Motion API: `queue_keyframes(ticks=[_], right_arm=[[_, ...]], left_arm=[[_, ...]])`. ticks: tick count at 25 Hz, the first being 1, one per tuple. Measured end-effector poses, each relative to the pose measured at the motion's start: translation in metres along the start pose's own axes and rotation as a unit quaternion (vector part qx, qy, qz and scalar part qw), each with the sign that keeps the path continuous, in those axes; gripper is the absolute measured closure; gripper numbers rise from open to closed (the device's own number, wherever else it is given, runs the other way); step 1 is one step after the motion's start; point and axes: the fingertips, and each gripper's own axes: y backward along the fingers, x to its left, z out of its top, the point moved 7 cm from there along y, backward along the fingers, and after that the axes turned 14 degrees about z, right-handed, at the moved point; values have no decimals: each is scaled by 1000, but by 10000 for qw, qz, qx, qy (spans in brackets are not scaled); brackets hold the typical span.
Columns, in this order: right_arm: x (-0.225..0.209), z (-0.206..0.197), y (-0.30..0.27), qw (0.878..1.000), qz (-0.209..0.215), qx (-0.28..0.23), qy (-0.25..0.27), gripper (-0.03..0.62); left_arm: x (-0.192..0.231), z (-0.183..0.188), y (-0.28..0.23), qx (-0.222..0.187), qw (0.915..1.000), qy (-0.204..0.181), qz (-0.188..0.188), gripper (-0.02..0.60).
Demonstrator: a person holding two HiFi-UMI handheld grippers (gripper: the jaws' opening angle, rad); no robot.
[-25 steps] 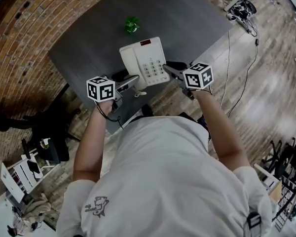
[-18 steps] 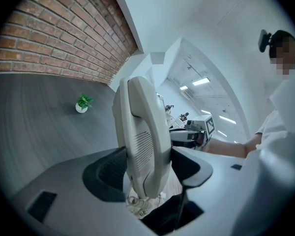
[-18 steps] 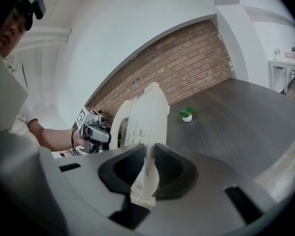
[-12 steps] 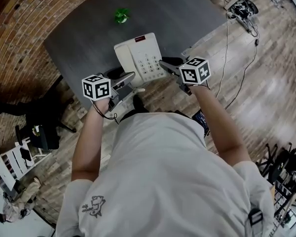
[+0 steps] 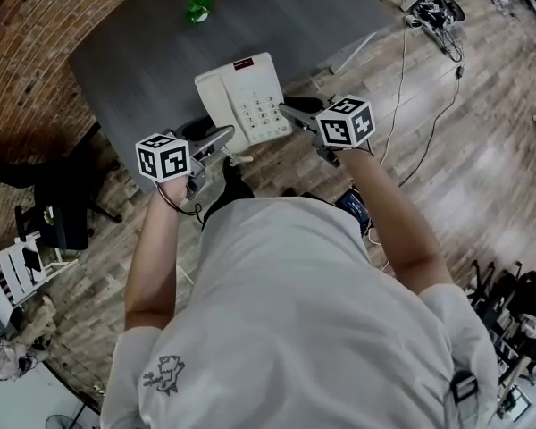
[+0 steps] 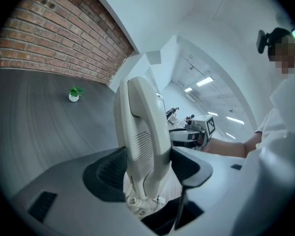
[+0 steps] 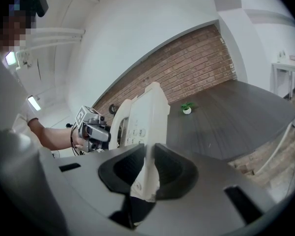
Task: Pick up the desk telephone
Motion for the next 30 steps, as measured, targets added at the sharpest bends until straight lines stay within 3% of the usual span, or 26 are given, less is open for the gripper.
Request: queue_keyframes(ticks=[13,20,30], right_arm=[[55,-71,65,9989,285,47,375,521],[61,-69,68,9990,324,101,302,520],[66,-68,71,9988,401,-15,291,519]], left_arm=[[-91,-88,25,-279,9991,74,299,290],[-99,-89,30,-274,9987,267,336,290],[-107,-84,39,-259,9984,216,462,291]])
